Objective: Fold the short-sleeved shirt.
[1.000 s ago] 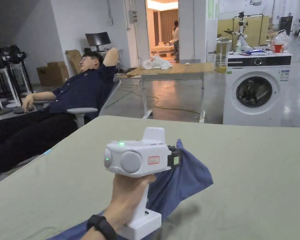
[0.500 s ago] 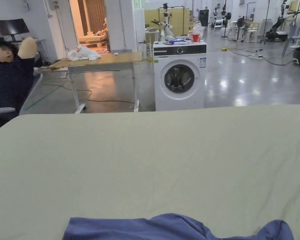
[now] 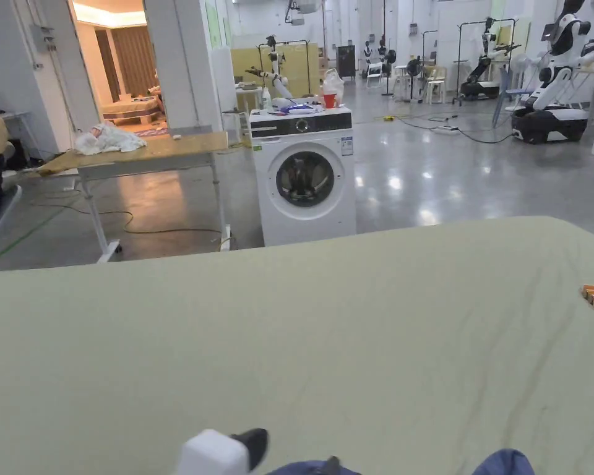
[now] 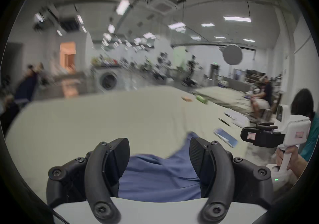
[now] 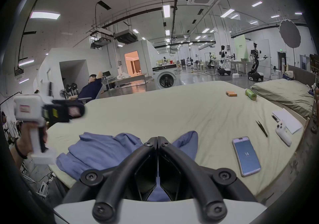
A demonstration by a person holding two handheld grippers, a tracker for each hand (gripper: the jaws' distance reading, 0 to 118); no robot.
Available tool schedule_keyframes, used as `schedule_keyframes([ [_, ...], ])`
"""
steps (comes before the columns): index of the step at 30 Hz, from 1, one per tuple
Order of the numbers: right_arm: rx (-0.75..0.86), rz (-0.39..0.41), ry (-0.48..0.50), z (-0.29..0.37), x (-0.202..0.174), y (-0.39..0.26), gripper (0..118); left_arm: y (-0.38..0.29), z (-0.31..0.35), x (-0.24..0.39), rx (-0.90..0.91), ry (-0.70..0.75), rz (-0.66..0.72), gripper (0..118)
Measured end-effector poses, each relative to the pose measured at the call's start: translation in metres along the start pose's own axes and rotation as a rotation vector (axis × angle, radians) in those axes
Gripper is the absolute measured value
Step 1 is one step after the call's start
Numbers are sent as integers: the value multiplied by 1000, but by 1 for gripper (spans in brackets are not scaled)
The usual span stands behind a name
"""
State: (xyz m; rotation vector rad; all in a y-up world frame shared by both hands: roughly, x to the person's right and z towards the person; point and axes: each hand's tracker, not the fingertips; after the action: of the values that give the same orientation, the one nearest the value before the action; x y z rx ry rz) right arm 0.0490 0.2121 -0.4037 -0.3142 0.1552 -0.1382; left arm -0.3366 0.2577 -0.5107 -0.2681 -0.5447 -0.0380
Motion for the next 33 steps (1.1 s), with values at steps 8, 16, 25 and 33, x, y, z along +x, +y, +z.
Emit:
schedule_keyframes([
  [8, 93, 9, 56, -8, -17, 24, 0, 0, 150, -18, 248, 360, -9, 40],
  [16, 116, 61, 67, 7, -23, 27, 0, -24, 210, -10, 291, 578, 51, 0],
  [25, 108, 3, -1, -2, -17, 18, 0, -21, 195, -11, 228, 542, 23, 0],
  [33, 115, 15, 0, -2, -18, 20, 0, -31, 190, -22, 200, 508, 39, 0],
])
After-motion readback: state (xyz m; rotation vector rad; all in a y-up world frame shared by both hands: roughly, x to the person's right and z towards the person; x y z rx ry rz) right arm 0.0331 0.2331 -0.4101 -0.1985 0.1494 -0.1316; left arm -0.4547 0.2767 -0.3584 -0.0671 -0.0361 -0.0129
